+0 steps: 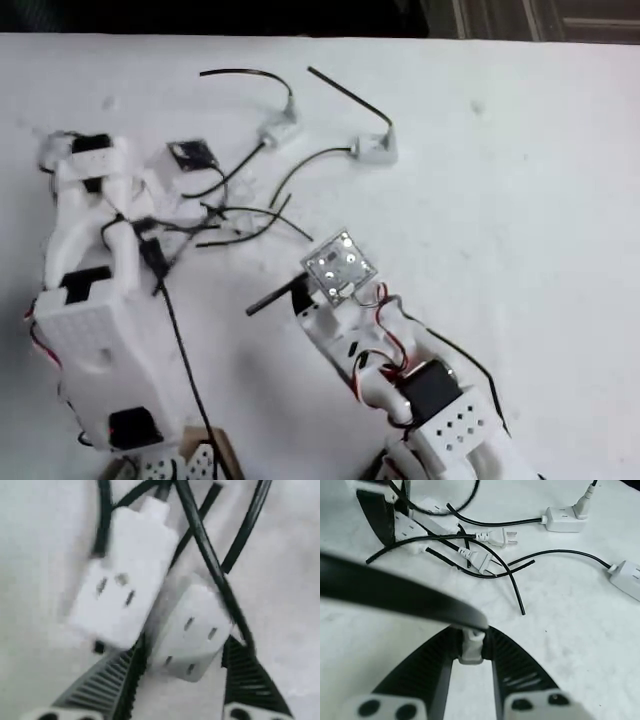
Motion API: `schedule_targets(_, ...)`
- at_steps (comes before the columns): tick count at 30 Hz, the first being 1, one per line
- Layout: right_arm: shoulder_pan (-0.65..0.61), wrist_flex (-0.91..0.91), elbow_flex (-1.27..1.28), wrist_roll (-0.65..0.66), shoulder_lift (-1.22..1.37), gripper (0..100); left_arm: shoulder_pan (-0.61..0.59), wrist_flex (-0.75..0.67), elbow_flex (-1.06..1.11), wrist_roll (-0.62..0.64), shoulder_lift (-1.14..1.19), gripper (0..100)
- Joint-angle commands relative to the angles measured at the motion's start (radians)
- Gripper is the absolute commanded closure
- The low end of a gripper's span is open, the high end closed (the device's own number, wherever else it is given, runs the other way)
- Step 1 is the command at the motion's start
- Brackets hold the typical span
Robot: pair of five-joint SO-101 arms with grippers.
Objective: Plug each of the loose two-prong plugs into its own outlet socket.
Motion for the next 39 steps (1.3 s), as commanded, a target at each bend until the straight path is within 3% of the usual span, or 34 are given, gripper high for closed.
schedule_targets(1,0.004,-0.004,-0.009,0.003,-0.012,98.1,0.010,0.009,-0.015,0.015,-0.010,72)
schedule_targets(9,0.004,-0.004,-0.009,0.003,-0.012,98.1,0.041,0.046,-0.021,0.005,-0.010,91)
schedule_targets(16,0.004,-0.004,-0.009,0.003,-0.012,98.1,0.054,0.167,-0.020,0.006,-0.142,98)
schedule_targets(30,0.002,-0.004,-0.009,0.003,-0.012,98.1,-0.030,0.212,-0.021,0.043,-0.605,98)
schedule_targets(39,0.018,-0.004,-0.011,0.003,-0.021,98.1,-0.056,0.336,-0.017,0.041,-0.946,98)
